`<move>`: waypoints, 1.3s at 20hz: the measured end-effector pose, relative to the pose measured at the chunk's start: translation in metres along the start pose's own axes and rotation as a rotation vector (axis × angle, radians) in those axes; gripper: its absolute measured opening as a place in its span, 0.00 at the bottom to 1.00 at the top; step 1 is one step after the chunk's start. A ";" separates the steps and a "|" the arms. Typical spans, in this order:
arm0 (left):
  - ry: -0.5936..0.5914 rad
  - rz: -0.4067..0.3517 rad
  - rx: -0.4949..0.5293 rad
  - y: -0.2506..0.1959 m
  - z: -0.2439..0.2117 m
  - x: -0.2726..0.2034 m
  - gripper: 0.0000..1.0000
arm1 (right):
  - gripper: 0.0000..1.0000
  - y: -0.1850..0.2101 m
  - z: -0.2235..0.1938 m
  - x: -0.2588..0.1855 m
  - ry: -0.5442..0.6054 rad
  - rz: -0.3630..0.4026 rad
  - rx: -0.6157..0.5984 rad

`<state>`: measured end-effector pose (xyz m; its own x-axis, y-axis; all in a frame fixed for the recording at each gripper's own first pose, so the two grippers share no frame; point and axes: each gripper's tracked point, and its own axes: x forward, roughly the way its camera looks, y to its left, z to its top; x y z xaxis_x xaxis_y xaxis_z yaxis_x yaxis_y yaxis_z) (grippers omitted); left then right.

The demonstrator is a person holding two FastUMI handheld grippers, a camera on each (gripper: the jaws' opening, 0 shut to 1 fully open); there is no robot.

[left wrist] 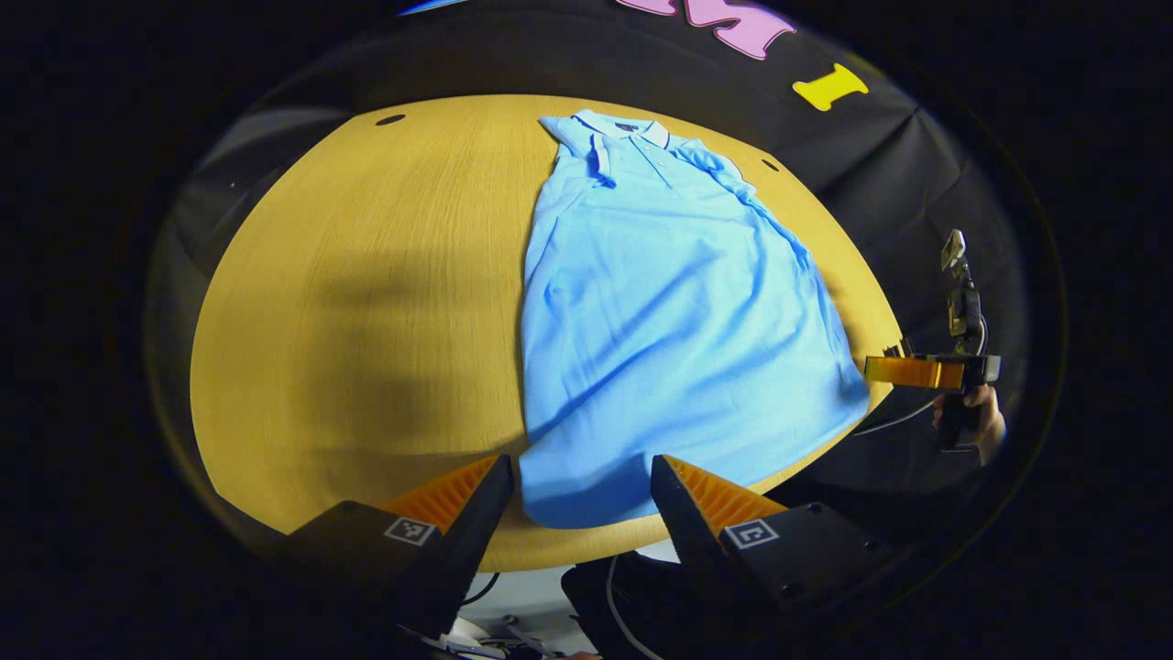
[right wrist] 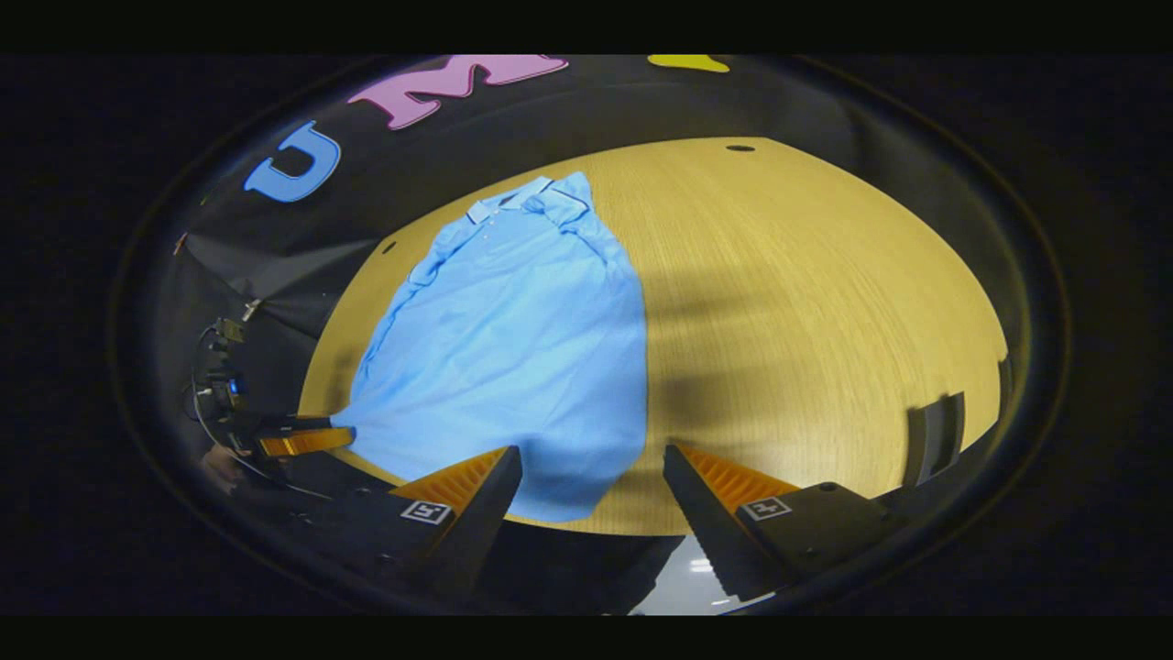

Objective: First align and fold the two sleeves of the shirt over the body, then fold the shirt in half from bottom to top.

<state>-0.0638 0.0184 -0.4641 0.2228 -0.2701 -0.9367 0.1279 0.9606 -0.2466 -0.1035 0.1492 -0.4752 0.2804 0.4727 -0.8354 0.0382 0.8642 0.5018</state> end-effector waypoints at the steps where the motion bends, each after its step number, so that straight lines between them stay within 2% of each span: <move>1: 0.006 -0.003 0.000 -0.002 -0.001 0.001 0.98 | 0.98 0.006 0.002 -0.002 -0.017 0.018 0.024; 4: 0.011 -0.020 0.011 -0.009 -0.004 0.001 0.98 | 0.98 0.021 -0.010 0.000 0.028 0.063 0.100; 8: 0.014 -0.018 0.063 -0.016 -0.008 0.003 0.99 | 0.95 0.030 -0.009 0.003 0.033 0.104 0.155; 10: 0.015 -0.022 0.060 -0.017 -0.007 0.004 0.98 | 0.89 0.034 -0.009 0.010 0.052 0.126 0.213; 11: 0.014 -0.026 0.052 -0.018 -0.006 0.005 0.98 | 0.70 0.037 -0.007 0.015 0.061 0.146 0.247; 14: 0.015 -0.033 0.029 -0.018 -0.005 0.004 0.98 | 0.63 0.050 -0.002 0.021 0.085 0.223 0.350; 15: 0.014 -0.034 0.028 -0.018 -0.004 0.004 0.98 | 0.63 0.049 -0.006 0.024 0.097 0.232 0.366; 16: 0.016 -0.033 0.026 -0.018 -0.004 0.005 0.98 | 0.58 0.046 -0.006 0.028 0.102 0.232 0.384; 17: 0.019 -0.030 0.026 -0.018 -0.004 0.006 0.98 | 0.34 0.047 -0.006 0.029 0.104 0.250 0.416; 19: 0.028 -0.026 0.025 -0.017 -0.005 0.005 0.98 | 0.33 0.048 -0.006 0.029 0.106 0.277 0.452; 20: 0.032 -0.039 0.026 -0.019 -0.005 0.007 0.97 | 0.33 0.044 -0.013 0.034 0.100 0.246 0.436; 21: 0.032 -0.058 0.021 -0.022 -0.004 0.007 0.96 | 0.08 0.042 -0.008 0.032 0.087 0.250 0.455; 22: 0.027 -0.064 0.005 -0.022 -0.003 0.008 0.79 | 0.13 0.041 -0.008 0.026 0.096 0.261 0.463; 24: 0.020 -0.076 -0.016 -0.023 -0.004 0.011 0.35 | 0.02 0.044 -0.008 0.030 0.096 0.274 0.433; 25: 0.009 -0.081 -0.012 -0.024 0.003 0.011 0.13 | 0.06 0.047 -0.006 0.027 0.095 0.289 0.406; 26: -0.018 -0.090 0.002 -0.025 0.010 0.009 0.09 | 0.05 0.051 -0.005 0.024 0.095 0.305 0.376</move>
<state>-0.0554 -0.0083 -0.4644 0.2280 -0.3562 -0.9061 0.1496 0.9324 -0.3289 -0.0995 0.2053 -0.4702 0.2442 0.7236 -0.6456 0.3161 0.5700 0.7584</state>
